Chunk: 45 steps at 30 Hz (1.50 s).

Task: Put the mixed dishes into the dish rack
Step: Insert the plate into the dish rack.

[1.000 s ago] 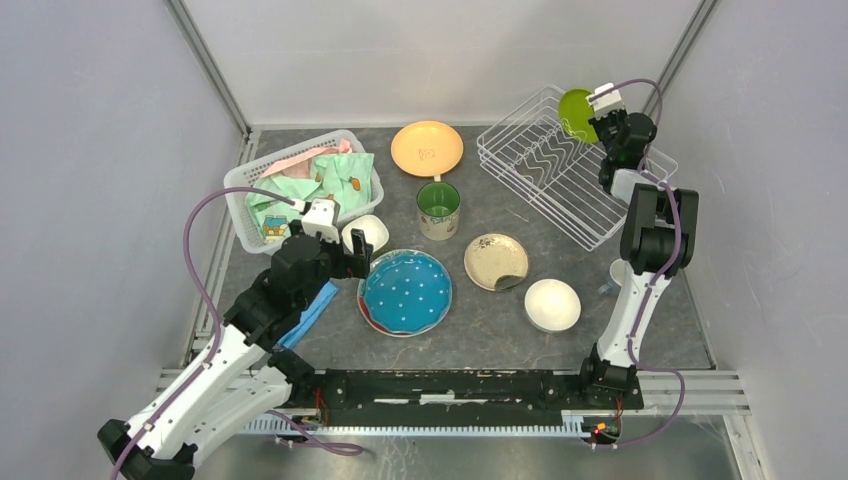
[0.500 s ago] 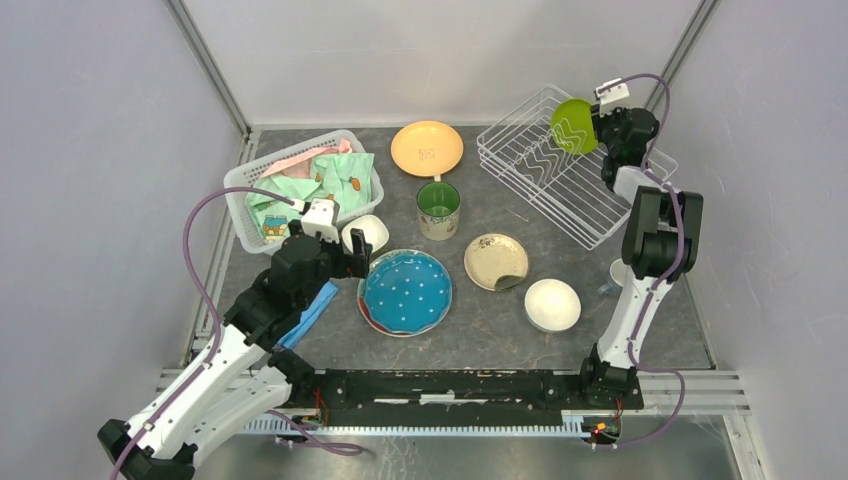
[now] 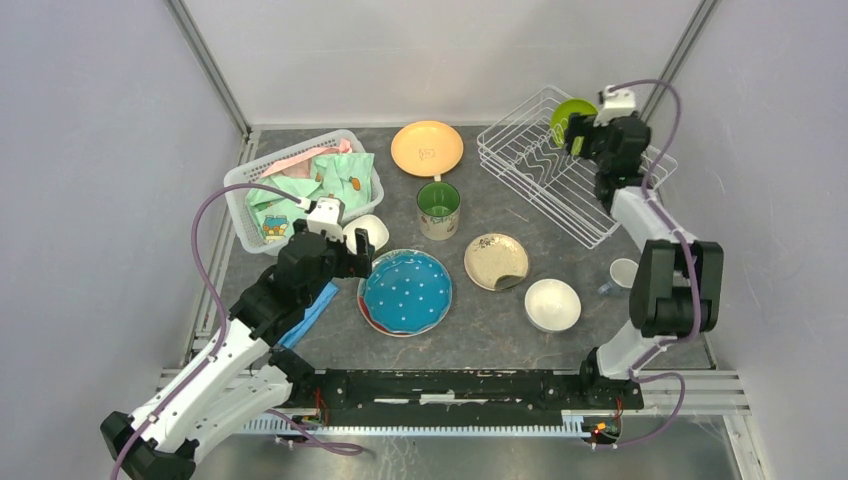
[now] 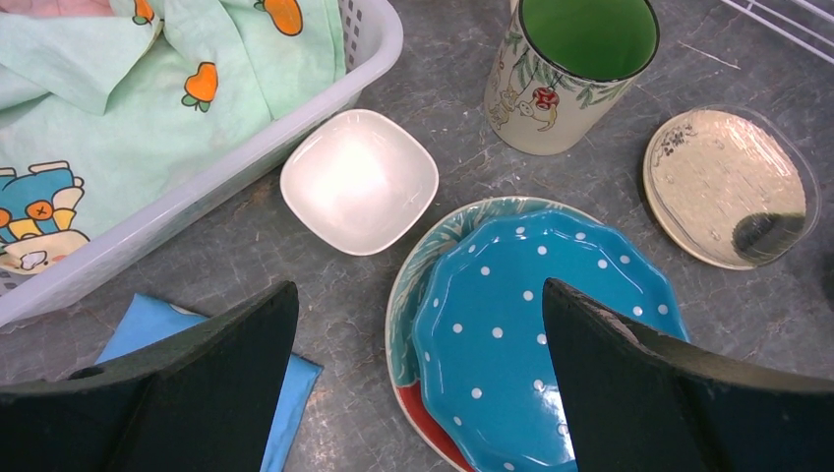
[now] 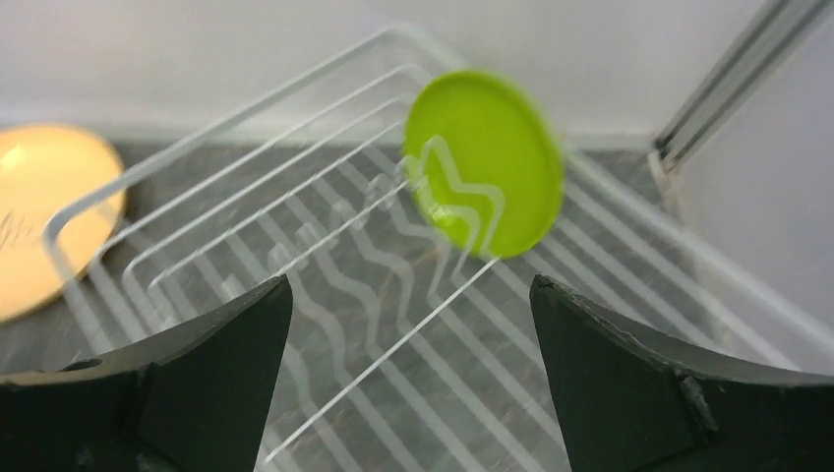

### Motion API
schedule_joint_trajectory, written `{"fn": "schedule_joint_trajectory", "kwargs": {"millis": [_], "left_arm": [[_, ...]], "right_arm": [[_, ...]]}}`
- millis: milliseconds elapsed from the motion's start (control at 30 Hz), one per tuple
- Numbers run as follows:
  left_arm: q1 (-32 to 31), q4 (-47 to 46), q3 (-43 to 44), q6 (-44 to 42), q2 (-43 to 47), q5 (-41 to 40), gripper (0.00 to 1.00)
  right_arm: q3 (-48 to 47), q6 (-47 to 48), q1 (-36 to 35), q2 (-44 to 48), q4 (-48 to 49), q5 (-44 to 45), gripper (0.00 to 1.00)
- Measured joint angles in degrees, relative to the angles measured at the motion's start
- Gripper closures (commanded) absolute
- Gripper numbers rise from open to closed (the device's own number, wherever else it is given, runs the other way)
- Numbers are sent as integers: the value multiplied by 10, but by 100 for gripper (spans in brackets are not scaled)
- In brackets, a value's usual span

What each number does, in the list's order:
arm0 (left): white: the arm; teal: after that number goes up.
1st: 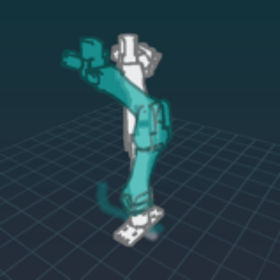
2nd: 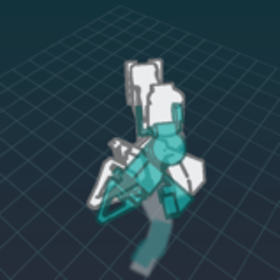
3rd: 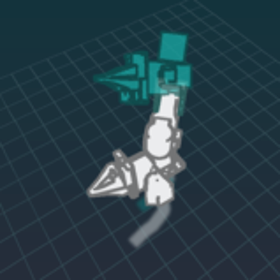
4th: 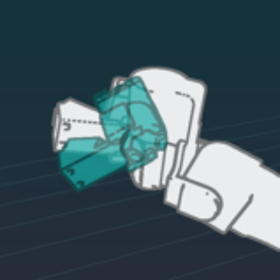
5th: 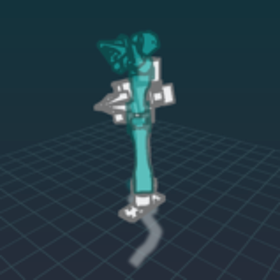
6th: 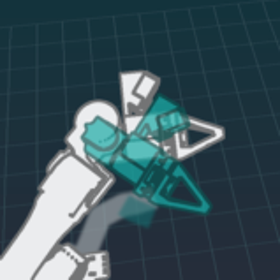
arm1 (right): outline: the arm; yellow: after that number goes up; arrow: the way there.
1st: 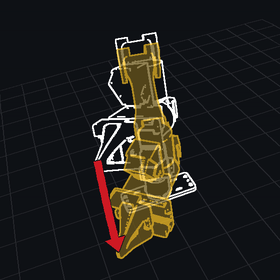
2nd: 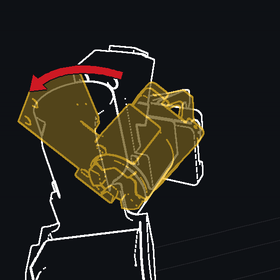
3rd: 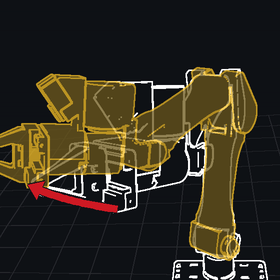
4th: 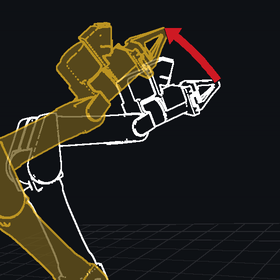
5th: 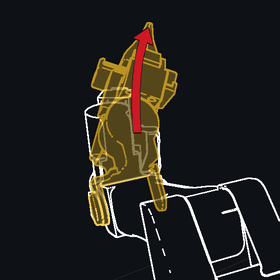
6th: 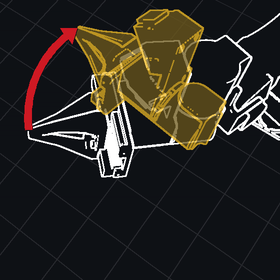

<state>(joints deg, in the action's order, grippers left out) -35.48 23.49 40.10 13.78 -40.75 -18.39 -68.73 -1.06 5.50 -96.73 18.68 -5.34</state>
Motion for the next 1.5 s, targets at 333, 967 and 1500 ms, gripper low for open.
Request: {"fn": "schedule_joint_trajectory", "kwargs": {"millis": [333, 967, 1500], "left_arm": [[0, 0, 0, 0, 4, 11, 0], [0, 0, 0, 0, 26, 25, 0], [0, 0, 0, 0, 25, 26, 0]], "right_arm": [[86, -59, -112, 136, -172, 143, 2], [131, -120, -223, 165, -317, 98, 3], [130, -92, -230, 177, -332, 70, 4]]}}
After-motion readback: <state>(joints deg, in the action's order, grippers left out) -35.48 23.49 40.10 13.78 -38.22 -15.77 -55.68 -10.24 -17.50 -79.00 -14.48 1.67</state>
